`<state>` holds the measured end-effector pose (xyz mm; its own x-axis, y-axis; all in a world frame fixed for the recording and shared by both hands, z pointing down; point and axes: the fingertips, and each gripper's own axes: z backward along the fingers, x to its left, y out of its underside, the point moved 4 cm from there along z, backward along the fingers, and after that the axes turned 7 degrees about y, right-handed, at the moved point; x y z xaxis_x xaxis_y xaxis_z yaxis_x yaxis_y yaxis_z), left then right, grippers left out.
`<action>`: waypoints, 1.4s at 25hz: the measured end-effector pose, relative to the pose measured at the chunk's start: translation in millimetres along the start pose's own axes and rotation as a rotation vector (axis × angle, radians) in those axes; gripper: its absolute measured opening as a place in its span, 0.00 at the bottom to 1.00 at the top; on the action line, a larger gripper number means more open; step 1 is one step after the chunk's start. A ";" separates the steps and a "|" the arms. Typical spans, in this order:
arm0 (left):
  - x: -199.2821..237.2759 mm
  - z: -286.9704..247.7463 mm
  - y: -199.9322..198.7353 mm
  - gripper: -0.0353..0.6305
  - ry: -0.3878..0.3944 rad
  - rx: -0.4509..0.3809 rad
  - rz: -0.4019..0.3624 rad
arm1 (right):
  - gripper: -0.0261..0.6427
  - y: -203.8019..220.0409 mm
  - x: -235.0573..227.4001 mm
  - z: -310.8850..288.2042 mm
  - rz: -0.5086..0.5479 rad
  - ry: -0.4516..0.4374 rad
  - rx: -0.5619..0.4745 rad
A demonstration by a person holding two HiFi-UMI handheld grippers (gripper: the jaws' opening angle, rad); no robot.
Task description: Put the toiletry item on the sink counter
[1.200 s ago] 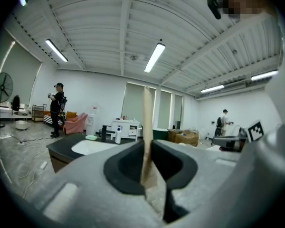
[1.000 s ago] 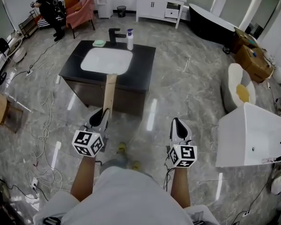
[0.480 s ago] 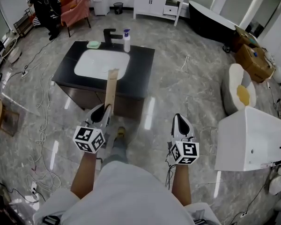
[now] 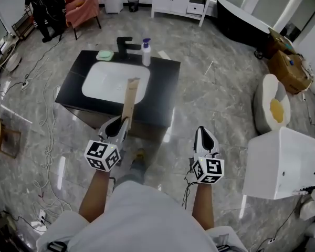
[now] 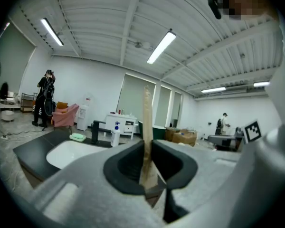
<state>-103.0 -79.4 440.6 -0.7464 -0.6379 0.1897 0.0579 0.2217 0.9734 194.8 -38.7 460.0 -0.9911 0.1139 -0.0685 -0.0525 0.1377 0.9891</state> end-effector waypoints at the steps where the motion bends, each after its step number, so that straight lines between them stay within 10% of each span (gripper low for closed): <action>1: 10.4 -8.4 -3.7 0.12 0.003 0.002 0.002 | 0.05 -2.8 1.4 -13.6 -0.002 0.001 0.003; 19: 158.5 -147.4 -31.4 0.12 0.124 0.056 0.056 | 0.05 -26.9 16.5 -197.2 0.009 0.097 0.042; 35: 193.8 -186.3 -29.9 0.12 0.201 0.070 0.107 | 0.05 -38.3 32.3 -236.9 0.014 0.139 0.027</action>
<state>-125.9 -347.1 472.1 -0.5914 -0.7403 0.3197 0.0783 0.3418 0.9365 135.8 -273.4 450.8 -0.9992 -0.0211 -0.0339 -0.0369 0.1636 0.9858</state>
